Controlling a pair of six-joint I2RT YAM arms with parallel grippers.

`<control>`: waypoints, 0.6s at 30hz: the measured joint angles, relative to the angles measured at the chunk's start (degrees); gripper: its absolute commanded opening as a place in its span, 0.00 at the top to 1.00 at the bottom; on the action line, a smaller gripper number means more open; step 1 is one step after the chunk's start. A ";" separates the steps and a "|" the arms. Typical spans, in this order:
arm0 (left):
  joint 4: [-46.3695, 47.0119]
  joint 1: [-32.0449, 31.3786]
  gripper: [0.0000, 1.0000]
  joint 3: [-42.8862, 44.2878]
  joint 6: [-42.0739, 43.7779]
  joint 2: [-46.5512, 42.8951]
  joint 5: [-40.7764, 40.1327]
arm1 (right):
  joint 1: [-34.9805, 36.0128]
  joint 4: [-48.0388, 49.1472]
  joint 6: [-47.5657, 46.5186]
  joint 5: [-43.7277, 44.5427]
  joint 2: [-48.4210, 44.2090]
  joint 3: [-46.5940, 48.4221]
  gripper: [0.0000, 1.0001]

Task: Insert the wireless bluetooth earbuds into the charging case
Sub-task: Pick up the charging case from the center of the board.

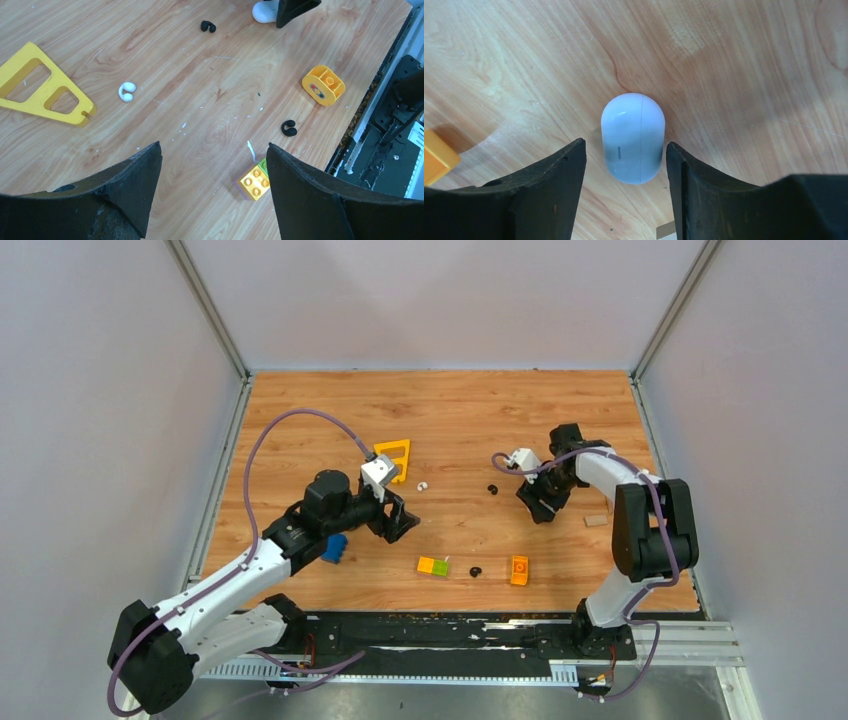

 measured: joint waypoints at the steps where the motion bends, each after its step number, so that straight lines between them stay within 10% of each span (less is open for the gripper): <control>1: 0.02 -0.07 0.16 0.00 0.00 0.00 -0.02 | 0.00 1.29 0.39 0.26 -0.11 -0.87 0.43; 10: 0.02 -0.31 0.16 0.00 -0.07 0.15 -0.02 | 0.33 9.42 5.01 1.90 -5.07 -7.63 0.69; 18: -0.39 -0.52 0.19 0.17 -6.73 1.44 0.46 | 7.48 9.88 8.48 0.76 -23.56 -10.05 0.72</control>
